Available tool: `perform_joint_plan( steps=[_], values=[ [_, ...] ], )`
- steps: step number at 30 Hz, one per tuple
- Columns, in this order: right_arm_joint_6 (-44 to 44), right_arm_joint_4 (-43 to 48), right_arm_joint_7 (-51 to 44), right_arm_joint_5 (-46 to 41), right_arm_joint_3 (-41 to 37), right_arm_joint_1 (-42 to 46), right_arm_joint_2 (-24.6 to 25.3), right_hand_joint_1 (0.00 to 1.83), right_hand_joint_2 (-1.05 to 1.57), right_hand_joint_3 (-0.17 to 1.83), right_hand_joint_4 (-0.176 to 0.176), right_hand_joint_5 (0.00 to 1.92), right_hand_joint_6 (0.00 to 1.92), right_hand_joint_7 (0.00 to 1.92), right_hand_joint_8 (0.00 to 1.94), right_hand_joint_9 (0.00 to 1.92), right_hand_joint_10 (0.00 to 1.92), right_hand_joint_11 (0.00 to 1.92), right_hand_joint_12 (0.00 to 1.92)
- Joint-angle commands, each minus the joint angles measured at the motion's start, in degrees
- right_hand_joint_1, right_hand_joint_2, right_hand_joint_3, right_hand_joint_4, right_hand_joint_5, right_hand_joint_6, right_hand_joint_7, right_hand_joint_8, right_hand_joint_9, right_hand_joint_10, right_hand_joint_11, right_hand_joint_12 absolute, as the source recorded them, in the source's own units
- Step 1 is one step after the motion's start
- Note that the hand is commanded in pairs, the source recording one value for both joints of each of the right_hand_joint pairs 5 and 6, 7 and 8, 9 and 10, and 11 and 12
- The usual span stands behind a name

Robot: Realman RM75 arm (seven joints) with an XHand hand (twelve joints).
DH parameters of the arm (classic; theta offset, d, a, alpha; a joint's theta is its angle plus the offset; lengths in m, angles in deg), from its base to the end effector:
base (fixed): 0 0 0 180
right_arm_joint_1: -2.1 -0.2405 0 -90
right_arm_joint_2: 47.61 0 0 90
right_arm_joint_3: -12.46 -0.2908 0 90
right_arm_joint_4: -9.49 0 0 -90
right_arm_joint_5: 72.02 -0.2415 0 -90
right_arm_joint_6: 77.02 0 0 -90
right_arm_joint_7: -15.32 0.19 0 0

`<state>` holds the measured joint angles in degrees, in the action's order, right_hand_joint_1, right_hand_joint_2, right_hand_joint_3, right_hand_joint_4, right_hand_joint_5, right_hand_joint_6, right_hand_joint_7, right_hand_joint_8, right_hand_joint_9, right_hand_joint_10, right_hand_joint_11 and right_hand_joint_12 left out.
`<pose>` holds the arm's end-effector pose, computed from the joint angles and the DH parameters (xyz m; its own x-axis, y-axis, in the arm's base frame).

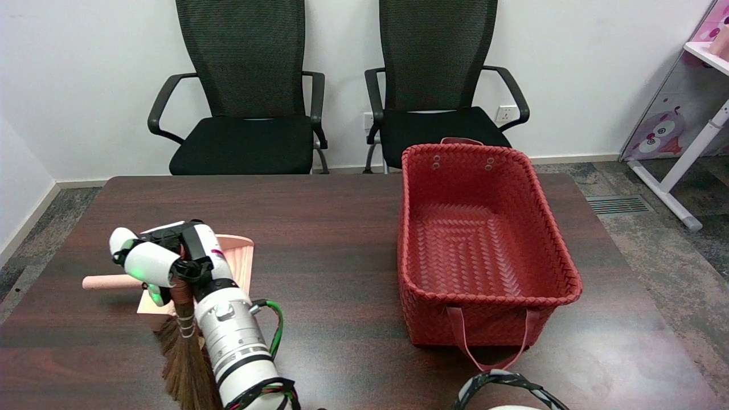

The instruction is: Sweep the paper ball into the dustpan.

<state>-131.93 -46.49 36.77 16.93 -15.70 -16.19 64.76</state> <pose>-0.2783 -0.3800 -0.1136 -0.2356 -0.1502 0.9602 -0.9718 0.0243 -0.2347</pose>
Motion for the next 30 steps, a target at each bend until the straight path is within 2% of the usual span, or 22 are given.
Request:
perform_joint_plan(
  steps=[1, 16, 17, 18, 30],
  values=[
    [-0.43, -10.95, -6.2, -0.64, -0.34, 2.3, -7.51, 1.0, 1.57, 1.0, 0.176, 1.92, 1.92, 1.92, 1.92, 1.92, 1.92, 1.92, 1.92],
    [1.0, -20.73, -22.71, -9.56, -0.01, 1.62, -16.13, 1.04, 1.57, 0.89, 0.176, 1.92, 1.92, 1.92, 1.92, 1.92, 1.92, 1.92, 1.92],
    [1.27, -21.24, -23.77, -10.38, 0.11, 1.41, -16.68, 1.05, 1.57, 0.87, 0.108, 1.92, 1.92, 1.92, 1.92, 1.92, 1.92, 1.92, 1.92],
    [1.7, -21.63, -24.55, -11.0, 0.1, 1.28, -16.94, 1.06, 1.57, 0.86, 0.062, 1.92, 1.92, 1.92, 1.92, 1.92, 1.92, 1.92, 1.92],
    [6.24, -26.09, -32.08, -18.3, -0.45, -0.76, -22.29, 1.09, 1.57, 0.66, 0.06, 1.92, 1.92, 1.92, 1.92, 1.92, 1.92, 1.92, 1.92]
  ],
)
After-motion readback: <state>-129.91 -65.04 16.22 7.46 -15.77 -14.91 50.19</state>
